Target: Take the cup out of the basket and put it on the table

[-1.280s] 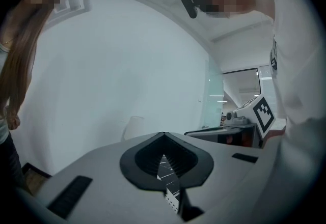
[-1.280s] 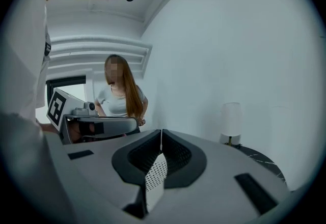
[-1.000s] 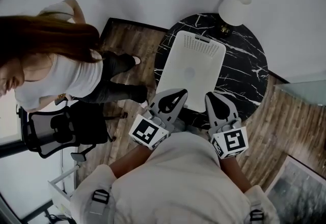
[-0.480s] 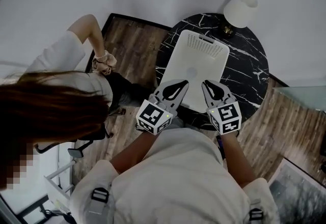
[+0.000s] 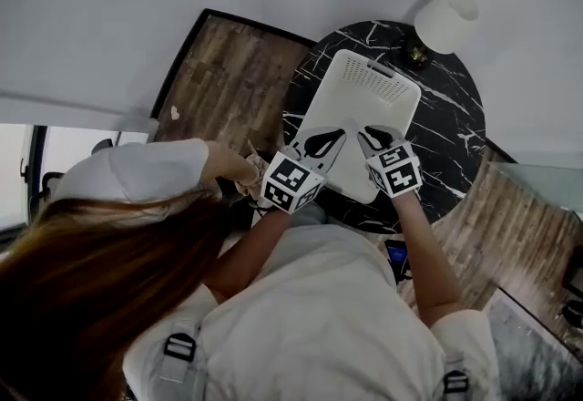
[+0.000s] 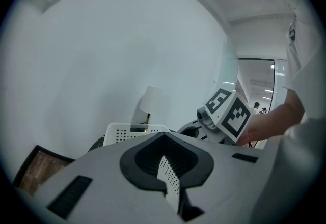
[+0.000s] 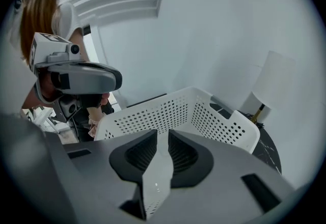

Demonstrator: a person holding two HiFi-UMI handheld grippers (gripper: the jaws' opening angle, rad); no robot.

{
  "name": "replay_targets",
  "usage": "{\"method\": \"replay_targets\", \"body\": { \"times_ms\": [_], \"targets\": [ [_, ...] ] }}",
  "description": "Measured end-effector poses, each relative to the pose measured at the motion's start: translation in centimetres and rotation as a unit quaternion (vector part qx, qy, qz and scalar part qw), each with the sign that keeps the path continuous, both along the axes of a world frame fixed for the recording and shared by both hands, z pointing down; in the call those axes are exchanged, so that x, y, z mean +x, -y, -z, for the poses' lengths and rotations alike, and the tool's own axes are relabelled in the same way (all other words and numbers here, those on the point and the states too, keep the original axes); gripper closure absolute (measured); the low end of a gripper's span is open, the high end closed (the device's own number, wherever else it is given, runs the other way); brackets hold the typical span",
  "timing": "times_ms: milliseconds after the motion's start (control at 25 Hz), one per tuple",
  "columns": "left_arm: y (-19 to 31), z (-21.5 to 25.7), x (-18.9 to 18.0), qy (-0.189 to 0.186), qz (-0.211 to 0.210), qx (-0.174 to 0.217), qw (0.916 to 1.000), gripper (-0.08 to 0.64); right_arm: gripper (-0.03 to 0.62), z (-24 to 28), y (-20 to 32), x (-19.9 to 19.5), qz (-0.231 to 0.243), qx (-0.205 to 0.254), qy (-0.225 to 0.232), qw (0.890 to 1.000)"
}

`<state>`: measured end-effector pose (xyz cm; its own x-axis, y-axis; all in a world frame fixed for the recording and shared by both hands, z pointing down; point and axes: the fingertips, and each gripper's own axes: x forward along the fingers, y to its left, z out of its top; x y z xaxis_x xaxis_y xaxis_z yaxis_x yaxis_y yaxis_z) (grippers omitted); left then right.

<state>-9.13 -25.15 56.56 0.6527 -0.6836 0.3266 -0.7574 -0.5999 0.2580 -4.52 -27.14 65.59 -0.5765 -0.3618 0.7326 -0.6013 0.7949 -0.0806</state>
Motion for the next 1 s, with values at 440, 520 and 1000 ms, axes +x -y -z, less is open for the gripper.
{"method": "replay_targets", "body": {
  "times_ms": [440,520,1000],
  "targets": [
    [2.5,-4.8,0.0,0.009,0.007,-0.055,0.9984,0.555,0.522,-7.6,2.8,-0.7,0.048,-0.064,-0.105,0.991],
    [2.9,-5.6,-0.2,0.009,0.011,-0.064,0.9978,0.555,0.518,-8.5,3.2,-1.0,0.054,-0.070,-0.118,0.989],
    [4.2,-8.7,-0.8,0.004,0.020,-0.112,0.9934,0.555,0.508,-12.4,3.4,-1.7,0.097,-0.118,-0.185,0.971]
  ]
}}
